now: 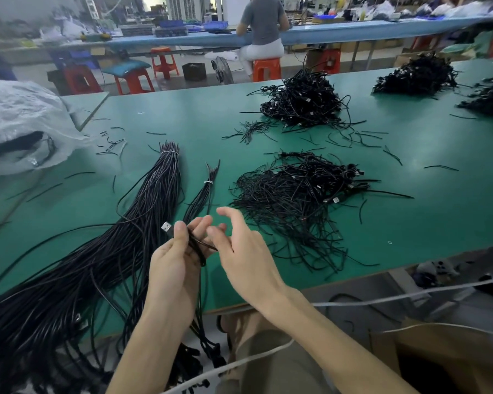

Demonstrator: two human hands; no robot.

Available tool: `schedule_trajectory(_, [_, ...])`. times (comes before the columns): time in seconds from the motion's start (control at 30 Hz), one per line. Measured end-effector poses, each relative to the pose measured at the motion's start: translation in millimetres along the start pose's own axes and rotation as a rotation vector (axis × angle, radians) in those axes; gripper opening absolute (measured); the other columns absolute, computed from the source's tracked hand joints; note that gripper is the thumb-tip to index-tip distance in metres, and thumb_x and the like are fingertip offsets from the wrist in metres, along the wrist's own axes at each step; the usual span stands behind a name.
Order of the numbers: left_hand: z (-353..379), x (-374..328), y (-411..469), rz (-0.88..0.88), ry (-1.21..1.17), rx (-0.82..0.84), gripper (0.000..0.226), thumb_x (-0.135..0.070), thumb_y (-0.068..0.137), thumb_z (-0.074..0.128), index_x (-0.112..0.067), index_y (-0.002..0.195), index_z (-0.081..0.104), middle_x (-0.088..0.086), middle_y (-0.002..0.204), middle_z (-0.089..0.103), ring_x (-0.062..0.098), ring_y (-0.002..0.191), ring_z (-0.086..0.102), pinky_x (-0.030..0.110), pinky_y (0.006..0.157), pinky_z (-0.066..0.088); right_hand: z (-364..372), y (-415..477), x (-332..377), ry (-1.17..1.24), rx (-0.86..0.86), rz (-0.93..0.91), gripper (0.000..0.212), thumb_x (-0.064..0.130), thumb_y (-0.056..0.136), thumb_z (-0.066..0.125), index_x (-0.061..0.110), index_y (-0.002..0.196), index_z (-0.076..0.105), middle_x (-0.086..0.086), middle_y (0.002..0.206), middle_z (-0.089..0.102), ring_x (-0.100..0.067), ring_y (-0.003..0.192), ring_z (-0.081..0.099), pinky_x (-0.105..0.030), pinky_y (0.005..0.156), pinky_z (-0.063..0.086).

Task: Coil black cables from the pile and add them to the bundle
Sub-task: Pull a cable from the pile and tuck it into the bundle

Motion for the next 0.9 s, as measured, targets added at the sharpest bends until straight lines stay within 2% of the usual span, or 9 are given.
schedule_trajectory(0.17, [-9, -3, 7, -0.032, -0.109, -0.045, 0.025, -0.037, 0.103, 0.048, -0.017, 0.092, 0.058, -0.01, 0.071, 0.062, 0.013, 0.09, 0.074, 0.028, 0.078, 0.057, 9, -4, -8, 0.056, 0.193, 0.093, 0.047, 0.06, 0.102, 0.047, 0.023, 0.129, 0.055, 0.008, 0.061, 0.057, -0.007, 0.052, 0.047, -0.032, 0.061, 0.04])
schedule_trajectory(0.27, [-2, -5, 3, -0.013, -0.081, 0.086, 0.029, -0.042, 0.104, 0.044, -0.019, 0.089, 0.055, -0.006, 0.073, 0.067, 0.014, 0.077, 0.073, 0.032, 0.052, 0.058, 14, -2, -7, 0.095, 0.331, 0.127, 0.04, 0.055, 0.102, 0.051, 0.022, 0.123, 0.058, 0.006, 0.063, 0.063, -0.003, 0.057, 0.058, -0.03, 0.067, 0.047])
schedule_trajectory(0.33, [2, -7, 1, 0.02, -0.003, 0.167, 0.034, -0.045, 0.104, 0.042, -0.022, 0.085, 0.056, -0.003, 0.079, 0.068, 0.017, 0.075, 0.069, 0.037, 0.047, 0.055, 14, 1, -5, 0.143, 0.376, 0.139, 0.04, 0.053, 0.101, 0.054, 0.021, 0.125, 0.058, 0.003, 0.082, 0.073, -0.007, 0.077, 0.07, -0.035, 0.083, 0.055])
schedule_trajectory(0.4, [3, -11, 1, 0.051, 0.0, 0.209, 0.033, -0.044, 0.102, 0.045, -0.022, 0.083, 0.059, -0.005, 0.079, 0.063, 0.017, 0.08, 0.065, 0.039, 0.063, 0.058, 9, 5, -5, 0.238, 0.365, 0.162, 0.041, 0.049, 0.098, 0.064, 0.023, 0.128, 0.057, -0.005, 0.113, 0.073, -0.018, 0.108, 0.069, -0.043, 0.102, 0.051])
schedule_trajectory(0.47, [5, -14, -1, 0.061, -0.014, 0.259, 0.032, -0.041, 0.101, 0.045, -0.02, 0.082, 0.061, -0.005, 0.077, 0.059, 0.017, 0.082, 0.065, 0.033, 0.075, 0.059, 5, 7, -4, 0.33, 0.401, 0.167, 0.04, 0.039, 0.093, 0.075, 0.026, 0.127, 0.059, -0.005, 0.122, 0.068, -0.018, 0.115, 0.063, -0.04, 0.107, 0.048])
schedule_trajectory(0.53, [10, -13, -5, 0.059, 0.038, 0.327, 0.035, -0.037, 0.102, 0.043, -0.018, 0.081, 0.062, -0.002, 0.076, 0.061, 0.02, 0.082, 0.068, 0.031, 0.076, 0.059, 4, 8, -3, 0.405, 0.444, 0.152, 0.037, 0.02, 0.09, 0.079, 0.02, 0.124, 0.064, 0.003, 0.104, 0.068, -0.01, 0.1, 0.063, -0.031, 0.1, 0.05])
schedule_trajectory(0.63, [15, -10, -8, 0.053, 0.102, 0.399, 0.039, -0.033, 0.103, 0.039, -0.017, 0.079, 0.066, 0.003, 0.077, 0.061, 0.028, 0.088, 0.067, 0.034, 0.08, 0.06, 0, 9, -5, 0.47, 0.391, 0.13, 0.036, -0.005, 0.082, 0.08, 0.004, 0.115, 0.067, 0.0, 0.083, 0.06, -0.014, 0.085, 0.055, -0.038, 0.087, 0.051])
schedule_trajectory(0.77, [8, -14, -10, 0.076, 0.225, 0.487, 0.037, -0.025, 0.104, 0.041, -0.01, 0.095, 0.073, 0.016, 0.102, 0.074, 0.042, 0.111, 0.068, 0.041, 0.089, 0.06, -5, 7, -7, 0.392, 0.286, 0.084, 0.036, -0.005, 0.075, 0.082, 0.004, 0.108, 0.071, -0.009, 0.089, 0.07, -0.019, 0.088, 0.067, -0.045, 0.095, 0.057])
schedule_trajectory(0.9, [-7, -26, -7, 0.192, 0.628, 0.495, 0.028, -0.017, 0.104, 0.051, -0.008, 0.111, 0.077, 0.015, 0.117, 0.075, 0.032, 0.114, 0.07, 0.035, 0.098, 0.056, -10, 6, -13, 0.352, 0.206, 0.053, 0.026, 0.005, 0.075, 0.085, 0.007, 0.098, 0.074, -0.014, 0.092, 0.073, -0.03, 0.091, 0.07, -0.056, 0.094, 0.055])
Point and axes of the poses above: each hand's wrist, its own y-axis towards the middle knuckle, its own z-axis out of the palm, x = y × z, the point moved 5 cm from there along y, towards the middle knuckle
